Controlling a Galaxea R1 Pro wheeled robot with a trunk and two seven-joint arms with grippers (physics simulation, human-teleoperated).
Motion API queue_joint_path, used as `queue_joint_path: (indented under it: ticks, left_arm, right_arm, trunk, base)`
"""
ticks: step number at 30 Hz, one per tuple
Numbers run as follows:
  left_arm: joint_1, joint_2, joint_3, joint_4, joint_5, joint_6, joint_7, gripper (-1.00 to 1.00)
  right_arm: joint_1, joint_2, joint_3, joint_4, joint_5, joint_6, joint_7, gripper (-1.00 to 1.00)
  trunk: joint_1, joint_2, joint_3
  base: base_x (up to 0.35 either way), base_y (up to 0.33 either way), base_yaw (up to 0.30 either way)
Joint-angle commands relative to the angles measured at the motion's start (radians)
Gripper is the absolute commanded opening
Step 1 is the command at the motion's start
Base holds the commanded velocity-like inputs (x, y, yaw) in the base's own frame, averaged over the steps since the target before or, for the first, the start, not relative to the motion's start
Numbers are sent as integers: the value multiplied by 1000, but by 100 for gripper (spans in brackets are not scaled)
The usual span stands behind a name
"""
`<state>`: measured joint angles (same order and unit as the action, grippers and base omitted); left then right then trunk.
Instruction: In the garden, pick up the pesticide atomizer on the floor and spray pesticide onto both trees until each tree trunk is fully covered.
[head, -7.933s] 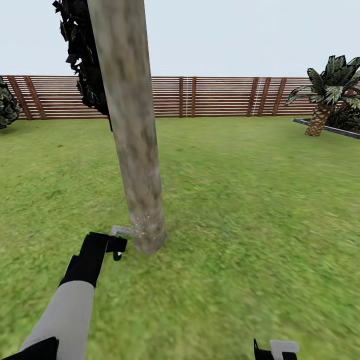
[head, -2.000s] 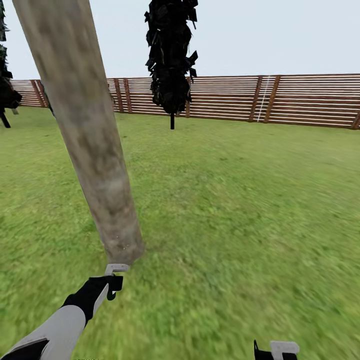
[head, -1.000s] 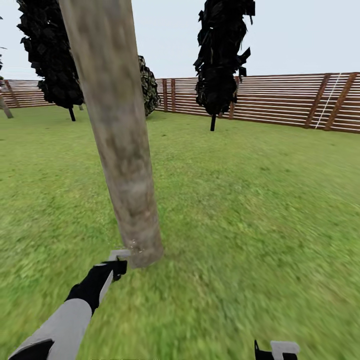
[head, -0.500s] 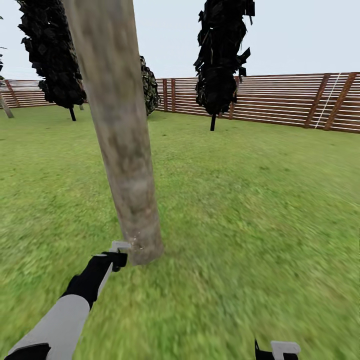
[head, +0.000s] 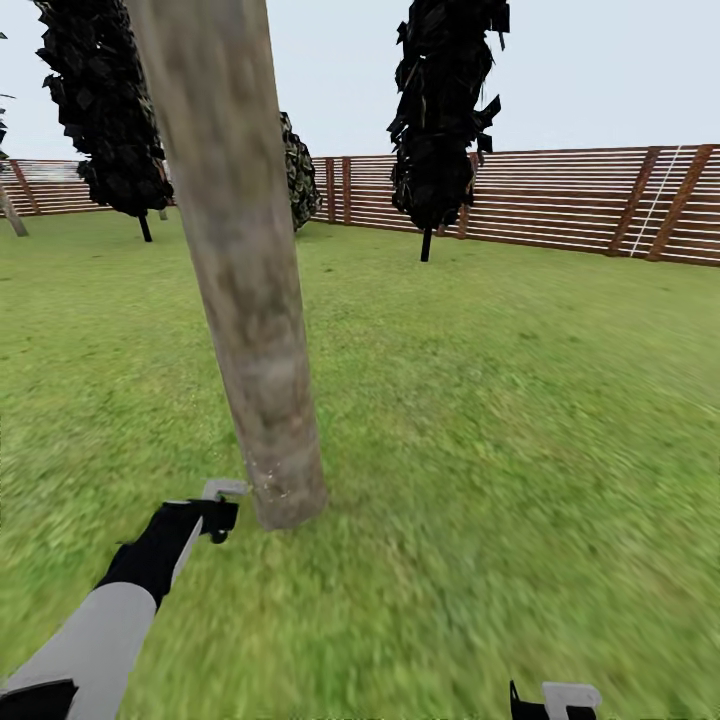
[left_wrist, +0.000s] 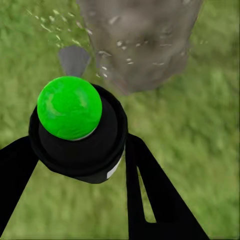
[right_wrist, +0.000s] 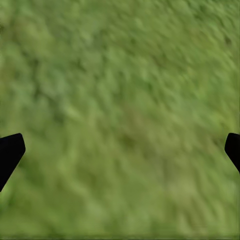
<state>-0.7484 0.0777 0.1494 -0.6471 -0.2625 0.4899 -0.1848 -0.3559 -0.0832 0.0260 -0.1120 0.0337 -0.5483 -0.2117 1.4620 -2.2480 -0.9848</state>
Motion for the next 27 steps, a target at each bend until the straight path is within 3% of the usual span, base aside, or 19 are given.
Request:
queue_joint_path:
  ticks: [1,5,7,10,11,14,15,16,19,21,25,27]
  left_arm:
    - [1,-23,0,0,-9,-1,0,-100]
    - [-5,-71,-2,-17,-9,1,-3,-100]
    - [-4,-75,-1,-58,-10,27,-4,-100]
    - [-6,-38,4,-93,-8,60,-6,-100]
    - [-6,3,6,-116,-6,69,-13,-100]
    - [-1,17,2,-127,-6,73,-34,-100]
    - [1,12,0,-129,-7,73,-38,-100]
    - [1,-15,-4,-130,-8,74,-40,-100]
    - [-4,-64,-39,-132,-10,74,-42,-100]
    - [-6,-74,-66,-160,-8,108,-42,-100]
    - [-4,-46,-62,-213,-9,168,-48,-100]
    - [2,1,-58,-251,-6,177,-49,-100]
  right_arm:
    - [0,-1,0,0,0,0,0,100]
    - [0,-1,0,0,0,0,0,100]
    - [0,-1,0,0,0,0,0,100]
    - [0,-1,1,0,0,0,0,100]
    - [0,-1,1,0,0,0,0,100]
    - [0,0,1,0,0,0,0,100]
    - [0,-1,0,0,0,0,0,100]
    - [0,-1,0,0,0,0,0,100]
    - [0,-1,0,0,0,1,0,100]
    - [0,-1,0,0,0,0,0,100]
    - [0,-1,0,0,0,0,0,100]
    - [0,-1,0,0,0,0,0,100]
  trunk:
    - [0,0,0]
    - [0,0,0]
    - [0,0,0]
    - [0,0,0]
    - [0,0,0]
    - [0,0,0]
    - [0,0,0]
    - [0,0,0]
    - [0,0,0]
    - [0,0,0]
    - [0,0,0]
    - [0,0,0]
  base:
    - [-206,0,0]
    - [-213,0,0]
    - [-32,0,0]
    - [-8,0,0]
    - [-1,0,0]
    - [0,0,0]
    - [0,0,0]
    - [0,0,0]
    - [0,0,0]
    - [0,0,0]
    - [-4,0,0]
    - [-225,0,0]
